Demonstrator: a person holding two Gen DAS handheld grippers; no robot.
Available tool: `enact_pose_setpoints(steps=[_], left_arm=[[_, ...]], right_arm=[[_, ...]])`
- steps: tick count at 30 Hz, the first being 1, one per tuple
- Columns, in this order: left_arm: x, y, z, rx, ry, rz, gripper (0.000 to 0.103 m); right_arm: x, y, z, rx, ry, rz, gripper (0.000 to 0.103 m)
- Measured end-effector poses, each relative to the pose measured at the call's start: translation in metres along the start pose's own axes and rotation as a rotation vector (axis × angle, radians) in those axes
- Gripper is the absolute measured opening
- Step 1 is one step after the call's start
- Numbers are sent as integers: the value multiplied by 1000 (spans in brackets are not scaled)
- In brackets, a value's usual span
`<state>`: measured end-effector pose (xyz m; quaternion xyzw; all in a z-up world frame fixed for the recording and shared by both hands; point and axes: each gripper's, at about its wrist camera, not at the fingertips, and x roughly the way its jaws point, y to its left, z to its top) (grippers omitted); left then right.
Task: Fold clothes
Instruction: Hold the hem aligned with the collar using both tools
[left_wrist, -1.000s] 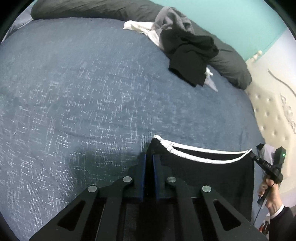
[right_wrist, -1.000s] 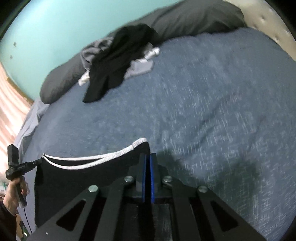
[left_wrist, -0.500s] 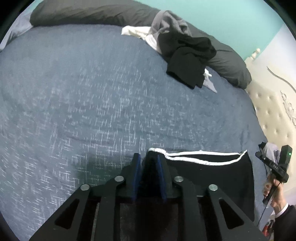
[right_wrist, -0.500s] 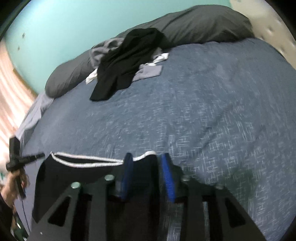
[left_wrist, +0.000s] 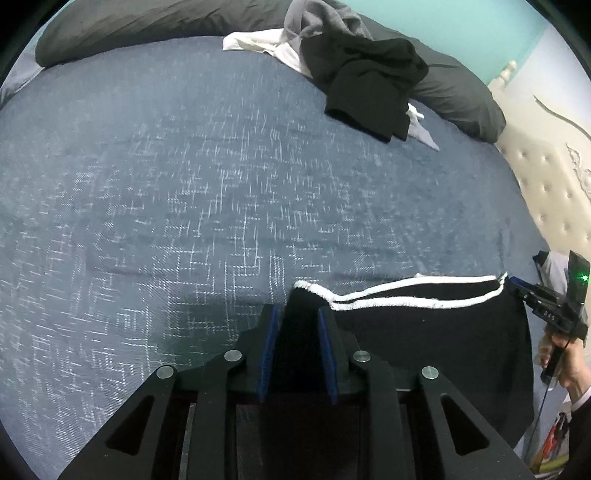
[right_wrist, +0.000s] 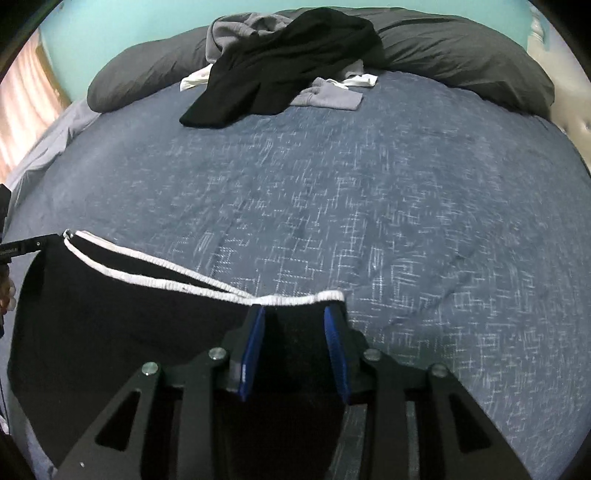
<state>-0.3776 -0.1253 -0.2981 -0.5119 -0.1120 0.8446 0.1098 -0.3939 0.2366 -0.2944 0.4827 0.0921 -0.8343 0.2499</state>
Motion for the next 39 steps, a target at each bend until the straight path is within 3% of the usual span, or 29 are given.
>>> enact_pose_setpoints(steps=[2, 4, 6, 15, 17, 20, 22, 23, 24, 26, 31, 36, 39], left_arm=[[2, 0, -2, 5, 3, -1, 24], [4, 0, -3, 6, 4, -4, 23], [3, 0, -3, 10, -2, -4, 13], [-10, -2, -1, 10, -38, -1, 9], [-11, -2, 0, 7, -39, -1, 9], [-12, -3, -1, 2, -39, -2, 9], [-11, -3, -2, 3, -39, -2, 9], [-11, -4, -2, 4, -39, -1, 9], [-11, -3, -2, 4, -37, -3, 9], [-10, -3, -3, 9, -35, -4, 9], [-8, -2, -5, 10, -32, -6, 9], [-5, -1, -8, 3, -27, -7, 9], [-6, -1, -9, 1, -29, -8, 9]], right_arm=[[4, 0, -3, -4, 6, 7, 16], [6, 0, -6, -14, 4, 5, 8], [-1, -5, -6, 4, -19, 6, 2], [-27, -25, -4, 83, -115, 18, 0], [-27, -27, -1, 101, -112, 77, 0], [-17, -26, 1, 124, -52, 95, 1], [-9, -23, 2, 127, -16, 92, 5], [-5, -21, 2, 122, 1, 83, 12], [-1, -20, 2, 121, 21, 80, 26], [5, -15, 0, 101, 45, 70, 29], [10, -2, -2, 5, 28, 34, 27], [11, 6, -8, -61, 18, -14, 7], [4, 6, -10, -59, -17, -17, 4]])
